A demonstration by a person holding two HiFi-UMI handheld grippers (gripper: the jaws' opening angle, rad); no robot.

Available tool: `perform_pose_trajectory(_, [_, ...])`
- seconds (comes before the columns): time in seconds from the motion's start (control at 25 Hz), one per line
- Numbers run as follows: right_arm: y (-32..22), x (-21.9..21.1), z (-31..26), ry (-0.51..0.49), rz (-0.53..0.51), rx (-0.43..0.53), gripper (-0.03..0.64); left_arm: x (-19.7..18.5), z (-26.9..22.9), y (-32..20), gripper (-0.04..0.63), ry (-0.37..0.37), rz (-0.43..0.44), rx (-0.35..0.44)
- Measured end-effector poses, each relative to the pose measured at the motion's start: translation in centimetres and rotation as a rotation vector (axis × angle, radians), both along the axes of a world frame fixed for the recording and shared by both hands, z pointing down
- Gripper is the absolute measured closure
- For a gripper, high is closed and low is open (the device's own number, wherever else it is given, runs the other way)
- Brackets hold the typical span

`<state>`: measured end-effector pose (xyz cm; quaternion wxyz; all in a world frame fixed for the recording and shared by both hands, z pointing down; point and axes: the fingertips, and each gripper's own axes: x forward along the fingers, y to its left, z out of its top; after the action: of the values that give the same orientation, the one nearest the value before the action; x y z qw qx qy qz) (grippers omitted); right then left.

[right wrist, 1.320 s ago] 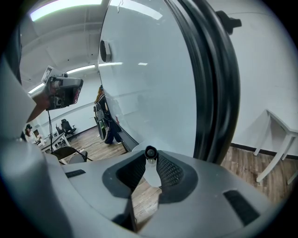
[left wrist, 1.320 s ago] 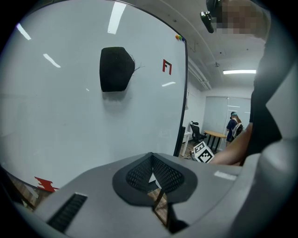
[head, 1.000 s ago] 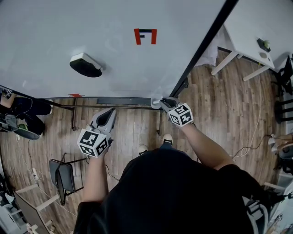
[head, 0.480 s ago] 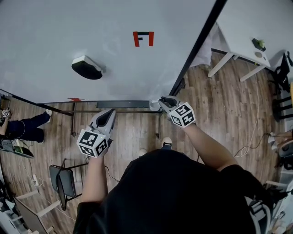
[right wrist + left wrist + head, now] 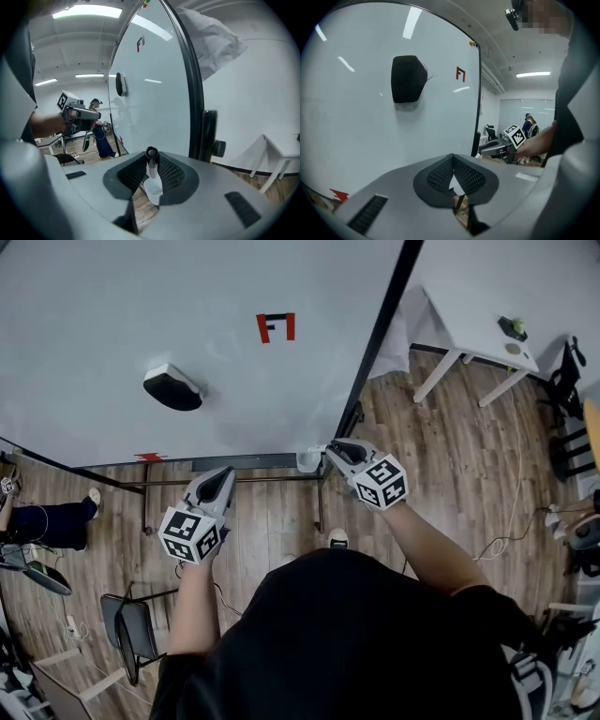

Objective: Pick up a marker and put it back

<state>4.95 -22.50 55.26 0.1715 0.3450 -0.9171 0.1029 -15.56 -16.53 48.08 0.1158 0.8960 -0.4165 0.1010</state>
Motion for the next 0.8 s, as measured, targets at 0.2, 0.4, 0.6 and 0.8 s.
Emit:
perform_pose_trajectory(0.2, [1.7, 1.6, -1.9, -0.016, 0.024, 0.028, 0.551, 0.6, 0.0, 0.5, 0.584, -0.003, 0.015, 0.001])
perform_pose_trajectory(0.4, [3.2, 3.4, -2.6, -0.036, 0.063, 0.039, 0.551, 0.9, -0.1, 0.7, 0.584, -0.005, 0.023, 0.002])
perform_pose_trajectory(0.6, [4.0, 4.2, -2.4, -0.036, 0.082, 0.038, 0.551, 0.9, 0.1, 0.7, 0.584, -0.004, 0.026, -0.001])
perform_pose_trajectory(0.8, [4.3, 4.2, -2.8, -0.024, 0.083, 0.066, 0.551, 1.2, 0.0, 1.0, 0.584, -0.003, 0.030, -0.006])
